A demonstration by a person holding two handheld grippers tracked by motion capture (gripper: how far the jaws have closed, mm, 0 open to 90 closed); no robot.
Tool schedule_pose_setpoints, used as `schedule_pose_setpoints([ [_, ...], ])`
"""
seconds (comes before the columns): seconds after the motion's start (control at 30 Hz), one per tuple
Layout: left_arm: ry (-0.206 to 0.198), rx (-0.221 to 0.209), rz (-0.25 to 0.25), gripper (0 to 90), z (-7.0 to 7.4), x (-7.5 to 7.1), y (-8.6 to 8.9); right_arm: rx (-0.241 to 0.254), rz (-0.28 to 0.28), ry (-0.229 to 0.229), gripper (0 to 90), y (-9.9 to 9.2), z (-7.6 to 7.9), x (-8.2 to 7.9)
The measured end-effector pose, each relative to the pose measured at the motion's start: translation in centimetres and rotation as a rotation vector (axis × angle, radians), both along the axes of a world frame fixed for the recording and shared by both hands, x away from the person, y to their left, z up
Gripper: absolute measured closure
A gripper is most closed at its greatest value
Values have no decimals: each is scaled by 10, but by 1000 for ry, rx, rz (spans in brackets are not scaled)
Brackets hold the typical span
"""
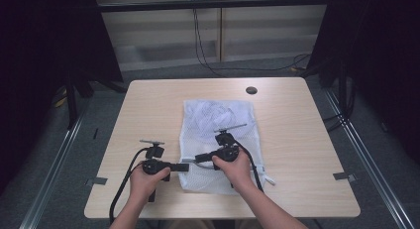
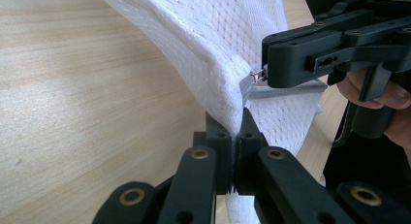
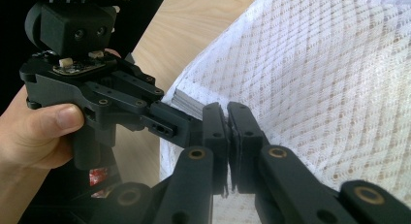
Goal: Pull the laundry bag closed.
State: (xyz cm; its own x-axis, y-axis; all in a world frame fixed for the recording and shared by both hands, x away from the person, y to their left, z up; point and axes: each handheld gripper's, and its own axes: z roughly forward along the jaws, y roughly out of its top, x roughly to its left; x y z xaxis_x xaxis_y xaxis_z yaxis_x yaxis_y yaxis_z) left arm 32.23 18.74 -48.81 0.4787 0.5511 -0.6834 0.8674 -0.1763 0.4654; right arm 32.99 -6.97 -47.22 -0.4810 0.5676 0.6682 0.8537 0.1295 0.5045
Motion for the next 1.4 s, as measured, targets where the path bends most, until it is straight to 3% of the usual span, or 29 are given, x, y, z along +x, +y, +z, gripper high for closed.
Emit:
schedule_pose_setpoints([
  [0.17, 6, -3, 19, 885, 1, 0, 2, -16, -7, -3, 867, -3, -1, 1],
  [0.7, 3, 10, 11, 885, 1, 0, 2, -6, -7, 4, 867, -11, -2, -1],
  [0.73, 16, 0, 30, 885, 2, -1, 1, -14, -8, 0, 867, -12, -2, -1],
  [0.77, 16, 7, 12, 885, 2, 0, 3, -16, -8, -1, 868, -13, -3, -1],
  [1.4, 4, 4, 1, 886, 4, -1, 3, 9, -4, 6, 867, -18, -2, -1],
])
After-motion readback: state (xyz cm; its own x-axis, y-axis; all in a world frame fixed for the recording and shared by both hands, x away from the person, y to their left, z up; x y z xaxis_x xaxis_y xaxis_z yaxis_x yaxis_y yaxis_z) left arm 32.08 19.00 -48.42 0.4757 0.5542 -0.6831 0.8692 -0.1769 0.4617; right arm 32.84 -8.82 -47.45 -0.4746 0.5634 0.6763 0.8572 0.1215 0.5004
